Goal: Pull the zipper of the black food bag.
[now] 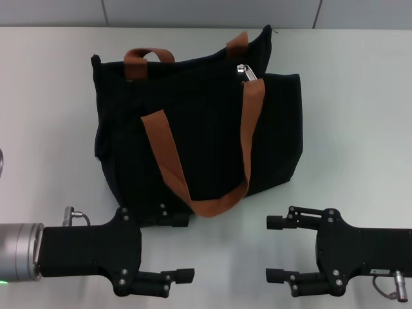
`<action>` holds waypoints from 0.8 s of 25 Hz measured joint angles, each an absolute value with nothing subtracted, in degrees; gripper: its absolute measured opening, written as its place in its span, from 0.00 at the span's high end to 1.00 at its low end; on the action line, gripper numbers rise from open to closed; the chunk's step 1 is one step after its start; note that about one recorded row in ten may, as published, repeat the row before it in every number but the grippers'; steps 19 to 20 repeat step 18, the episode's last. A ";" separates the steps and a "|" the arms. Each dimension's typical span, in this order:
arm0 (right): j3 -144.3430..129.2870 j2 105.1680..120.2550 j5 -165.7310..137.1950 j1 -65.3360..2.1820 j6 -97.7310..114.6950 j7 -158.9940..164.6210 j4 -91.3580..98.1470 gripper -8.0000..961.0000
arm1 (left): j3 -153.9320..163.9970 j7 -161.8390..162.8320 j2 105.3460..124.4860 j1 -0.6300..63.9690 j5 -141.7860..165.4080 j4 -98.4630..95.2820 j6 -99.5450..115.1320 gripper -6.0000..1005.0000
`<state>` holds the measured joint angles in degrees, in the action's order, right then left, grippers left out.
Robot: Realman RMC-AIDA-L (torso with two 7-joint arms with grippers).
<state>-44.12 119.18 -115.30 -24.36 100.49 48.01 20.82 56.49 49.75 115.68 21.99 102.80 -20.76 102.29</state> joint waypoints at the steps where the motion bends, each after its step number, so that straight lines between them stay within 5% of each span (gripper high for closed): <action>1: -44.12 119.18 -115.32 -24.36 100.47 47.87 20.71 0.19 | 56.50 49.75 115.65 22.05 102.80 -20.71 102.36 0.19; 20: -44.12 119.18 -115.32 -24.34 100.45 47.81 20.74 0.19 | 56.51 49.75 115.48 21.91 102.77 -20.65 102.90 0.19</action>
